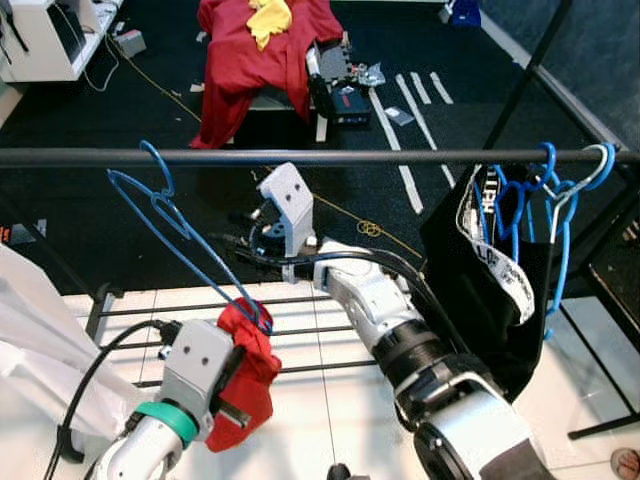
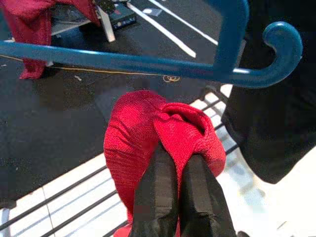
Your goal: Hang hanger
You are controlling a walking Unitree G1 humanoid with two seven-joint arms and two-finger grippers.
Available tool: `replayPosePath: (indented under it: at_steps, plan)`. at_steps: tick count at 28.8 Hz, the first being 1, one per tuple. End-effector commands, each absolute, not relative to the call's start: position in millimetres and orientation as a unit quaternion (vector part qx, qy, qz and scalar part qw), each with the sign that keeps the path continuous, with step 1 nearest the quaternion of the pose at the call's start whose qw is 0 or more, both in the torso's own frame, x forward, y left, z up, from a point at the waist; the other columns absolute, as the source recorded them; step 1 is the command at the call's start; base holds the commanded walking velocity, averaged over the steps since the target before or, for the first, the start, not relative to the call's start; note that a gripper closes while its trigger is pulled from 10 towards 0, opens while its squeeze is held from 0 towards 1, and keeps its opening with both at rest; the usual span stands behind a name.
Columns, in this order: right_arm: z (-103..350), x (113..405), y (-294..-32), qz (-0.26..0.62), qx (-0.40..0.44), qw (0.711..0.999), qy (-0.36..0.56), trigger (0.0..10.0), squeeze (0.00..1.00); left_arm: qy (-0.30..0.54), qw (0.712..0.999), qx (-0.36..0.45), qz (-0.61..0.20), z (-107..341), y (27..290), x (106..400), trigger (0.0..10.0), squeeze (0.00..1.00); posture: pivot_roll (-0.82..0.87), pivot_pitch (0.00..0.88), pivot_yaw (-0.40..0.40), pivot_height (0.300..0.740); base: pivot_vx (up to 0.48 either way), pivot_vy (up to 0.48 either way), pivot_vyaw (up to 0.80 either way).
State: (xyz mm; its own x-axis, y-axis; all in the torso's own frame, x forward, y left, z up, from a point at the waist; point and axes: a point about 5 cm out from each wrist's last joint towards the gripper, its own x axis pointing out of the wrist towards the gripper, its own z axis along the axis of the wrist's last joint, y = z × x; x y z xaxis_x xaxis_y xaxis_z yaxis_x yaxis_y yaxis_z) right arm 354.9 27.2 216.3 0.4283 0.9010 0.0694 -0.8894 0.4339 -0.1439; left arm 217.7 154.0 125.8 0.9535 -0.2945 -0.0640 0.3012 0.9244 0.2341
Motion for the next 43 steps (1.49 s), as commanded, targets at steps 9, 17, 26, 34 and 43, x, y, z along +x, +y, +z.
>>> replayPosePath:
  at_steps: [9,17,26,34,43]
  plan:
    - [256.5,347.5,33.9,0.547,-0.02,0.821,-0.162,10.0,0.0,0.012,0.981,0.126,-0.146,117.8,150.2,212.9,0.0,0.0,0.09,0.127,-0.041,0.74,0.0,0.0,0.0]
    - [230.6,331.6,45.0,0.587,-0.022,0.799,-0.128,10.0,0.0,0.006,0.981,0.132,-0.142,116.8,150.7,219.6,0.0,0.0,0.08,0.122,-0.038,0.74,0.0,0.0,0.0]
    - [216.6,330.6,51.5,0.612,-0.022,0.786,-0.087,10.0,0.0,0.0,0.981,0.133,-0.139,117.6,148.8,221.8,0.0,0.0,0.08,0.117,-0.036,0.74,0.0,0.0,0.0]
    - [237.8,349.4,52.4,0.539,-0.088,0.831,-0.105,10.0,0.0,0.0,0.984,0.13,-0.125,114.7,149.9,219.1,0.0,0.0,0.09,0.122,-0.054,0.74,0.0,0.0,0.0]
    - [254.4,351.1,52.7,0.517,-0.1,0.838,-0.14,10.0,0.0,0.002,0.984,0.128,-0.128,113.2,149.0,219.3,0.0,0.0,0.08,0.123,-0.043,0.74,0.0,0.0,0.0]
